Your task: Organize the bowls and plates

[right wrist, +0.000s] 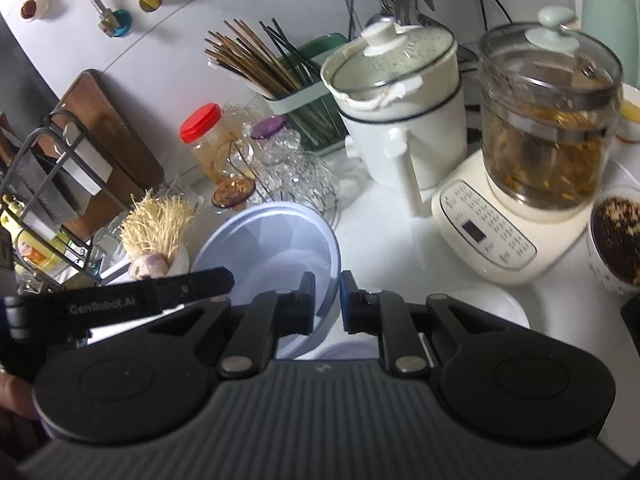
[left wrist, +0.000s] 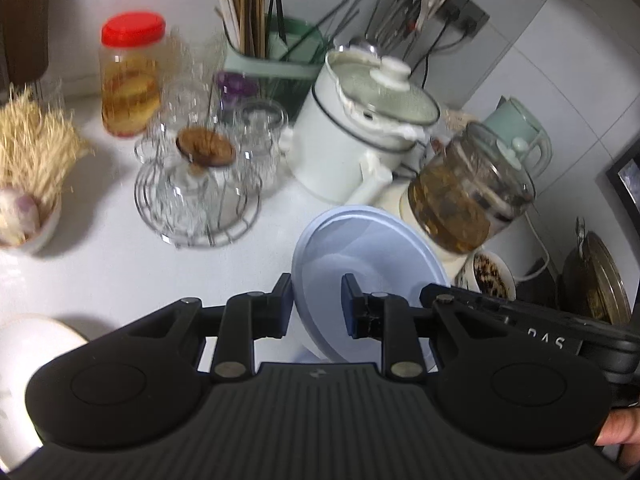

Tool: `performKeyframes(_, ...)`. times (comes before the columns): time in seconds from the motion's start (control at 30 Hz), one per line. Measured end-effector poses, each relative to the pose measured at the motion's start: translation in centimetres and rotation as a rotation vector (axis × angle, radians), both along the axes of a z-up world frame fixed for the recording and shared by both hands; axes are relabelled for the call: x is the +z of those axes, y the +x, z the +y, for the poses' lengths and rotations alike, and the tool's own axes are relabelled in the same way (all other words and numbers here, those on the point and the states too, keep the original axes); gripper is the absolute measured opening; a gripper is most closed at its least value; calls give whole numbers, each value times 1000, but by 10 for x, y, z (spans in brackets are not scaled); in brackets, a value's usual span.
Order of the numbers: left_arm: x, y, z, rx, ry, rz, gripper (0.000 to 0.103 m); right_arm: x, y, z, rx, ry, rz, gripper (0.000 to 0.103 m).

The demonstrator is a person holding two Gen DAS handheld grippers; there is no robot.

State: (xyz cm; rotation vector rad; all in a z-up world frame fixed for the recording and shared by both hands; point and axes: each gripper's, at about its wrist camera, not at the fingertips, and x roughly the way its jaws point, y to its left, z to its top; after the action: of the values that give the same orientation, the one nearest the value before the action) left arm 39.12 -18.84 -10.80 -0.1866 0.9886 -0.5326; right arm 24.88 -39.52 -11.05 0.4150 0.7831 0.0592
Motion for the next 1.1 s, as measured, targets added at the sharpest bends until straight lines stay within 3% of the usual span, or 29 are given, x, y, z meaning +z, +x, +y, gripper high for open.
performKeyframes(0.33,-35,-9,-16,-97,104,100,28,-40,-22,-1,-84,32,109,15)
performKeyframes(0.9,-67,-18,-24,-142,151,171,28,-72,-38,10,-134,-23,198,17)
performKeyframes(1.0,-70,-15,-24,-129,170,190,38,-73,-37,10,-151,-18,201,18)
performKeyframes(1.07,-68,-14,-22,-117,181,181,53,-72,-37,9,-161,-18,198,18)
performKeyframes(1.1,-66,-13,-21,-111,180,173,55,-71,-38,9,-165,-18,197,18)
